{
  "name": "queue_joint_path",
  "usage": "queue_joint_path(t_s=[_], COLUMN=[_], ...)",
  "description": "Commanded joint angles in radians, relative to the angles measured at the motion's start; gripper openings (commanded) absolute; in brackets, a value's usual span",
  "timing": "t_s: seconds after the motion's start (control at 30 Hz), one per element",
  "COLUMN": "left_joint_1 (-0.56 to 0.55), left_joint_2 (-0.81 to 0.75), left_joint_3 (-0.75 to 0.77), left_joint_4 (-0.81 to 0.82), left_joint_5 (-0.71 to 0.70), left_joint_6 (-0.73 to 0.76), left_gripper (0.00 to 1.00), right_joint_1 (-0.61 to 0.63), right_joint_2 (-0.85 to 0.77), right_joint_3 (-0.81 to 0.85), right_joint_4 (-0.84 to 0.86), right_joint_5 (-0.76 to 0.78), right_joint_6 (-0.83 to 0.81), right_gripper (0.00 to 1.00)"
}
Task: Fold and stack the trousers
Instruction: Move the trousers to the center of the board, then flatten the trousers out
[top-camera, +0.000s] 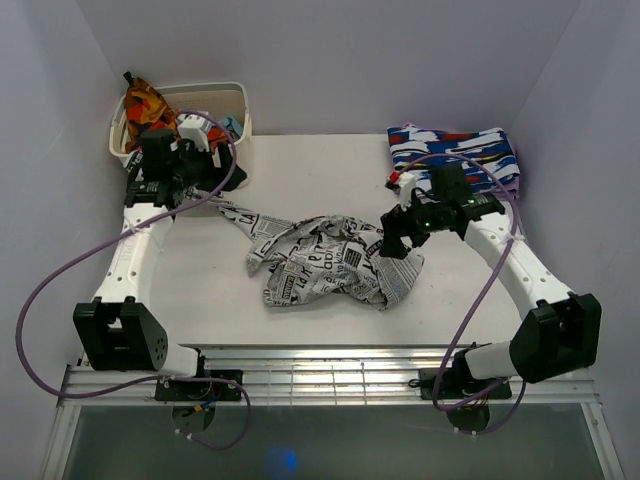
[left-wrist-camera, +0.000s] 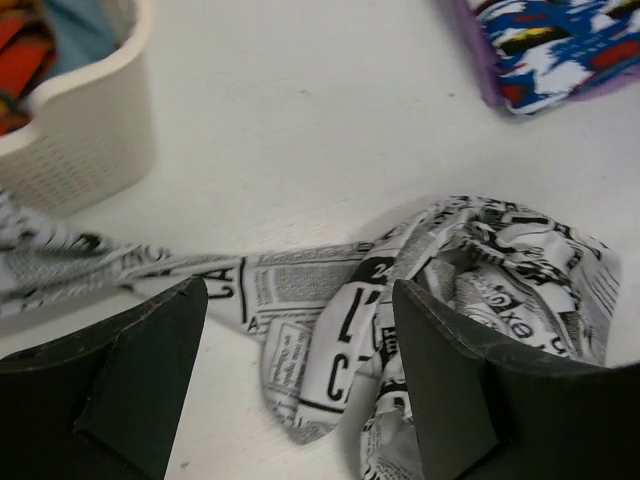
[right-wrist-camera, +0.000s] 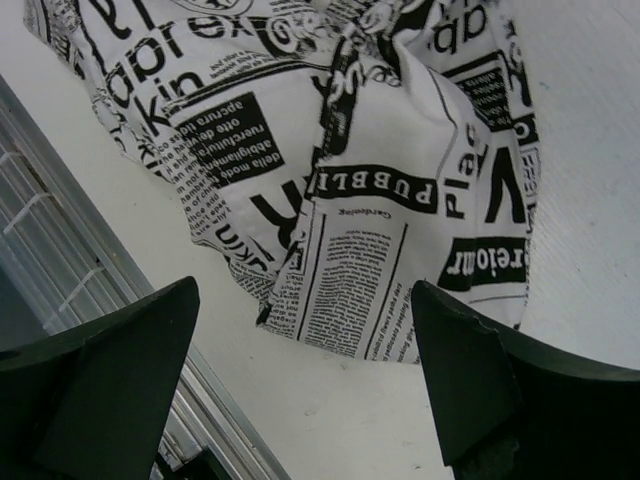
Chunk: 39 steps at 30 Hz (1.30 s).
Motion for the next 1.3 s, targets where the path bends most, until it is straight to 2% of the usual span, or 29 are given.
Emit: queue_joint_path(t_s=[0.0,0.13,0.23,0.33,0.5,0.7,0.77,0.8,0.87,0.9,0.97,1.0,1.03,1.07,1.13,1.23,1.27], left_joint_1=[0.104,0.21,0.241,0.255,0.257,0.258,0.26,0.261,0.286,0.292,0.295,0.297,0.297,0.298,0.3,0.307,0.31], left_joint_2=[-0.041,-0.014,0.029,0.066,0.098,0.205,0.232,0.259,0.29,0.319,0.348,0.367,0.371,0.371,0.356,0.301,0.278], left_joint_3=[-0.098,-0.168,-0.204,-0.245,-0.357,-0.374,-0.359,-0.353,-0.337,-0.331,-0.304,-0.297,-0.29,-0.282,-0.279,-0.277,-0.282], left_joint_4=[-0.079,-0.024,0.022,0.097,0.335,0.568,0.612,0.625,0.665,0.671,0.679,0.68,0.68,0.682,0.691,0.689,0.686], left_joint_5=[-0.076,-0.185,-0.268,-0.3,-0.3,-0.36,-0.413,-0.42,-0.394,-0.383,-0.36,-0.346,-0.336,-0.325,-0.302,-0.23,-0.21], left_joint_6=[-0.005,-0.096,-0.171,-0.226,-0.329,-0.369,-0.381,-0.39,-0.424,-0.433,-0.436,-0.438,-0.446,-0.447,-0.446,-0.423,-0.398], left_gripper=[0.85,0.84,0.85,0.85,0.86,0.87,0.88,0.88,0.86,0.84,0.72,0.67,0.61,0.53,0.44,0.22,0.07], right_joint_1=[0.114,0.266,0.404,0.465,0.527,0.594,0.602,0.602,0.601,0.601,0.601,0.601,0.599,0.599,0.582,0.53,0.51], right_joint_2=[0.064,0.164,0.25,0.318,0.405,0.493,0.516,0.529,0.524,0.495,0.456,0.416,0.398,0.357,0.312,0.223,0.185], right_joint_3=[0.079,0.166,0.244,0.295,0.326,0.343,0.349,0.363,0.367,0.354,0.335,0.321,0.315,0.309,0.291,0.266,0.263], right_joint_4=[0.024,-0.002,-0.03,-0.025,0.002,0.024,0.022,0.01,0.007,0.016,0.025,0.027,0.027,0.024,0.022,0.024,0.021], right_joint_5=[0.06,0.141,0.198,0.216,0.238,0.281,0.301,0.304,0.301,0.296,0.288,0.291,0.305,0.313,0.328,0.336,0.336], right_joint_6=[-0.022,-0.076,-0.113,-0.117,-0.131,-0.179,-0.186,-0.188,-0.188,-0.186,-0.182,-0.182,-0.182,-0.182,-0.18,-0.179,-0.179], right_gripper=[0.92,0.93,0.93,0.94,0.94,0.93,0.94,1.0,0.84,0.7,0.58,0.47,0.41,0.29,0.09,0.08,0.08])
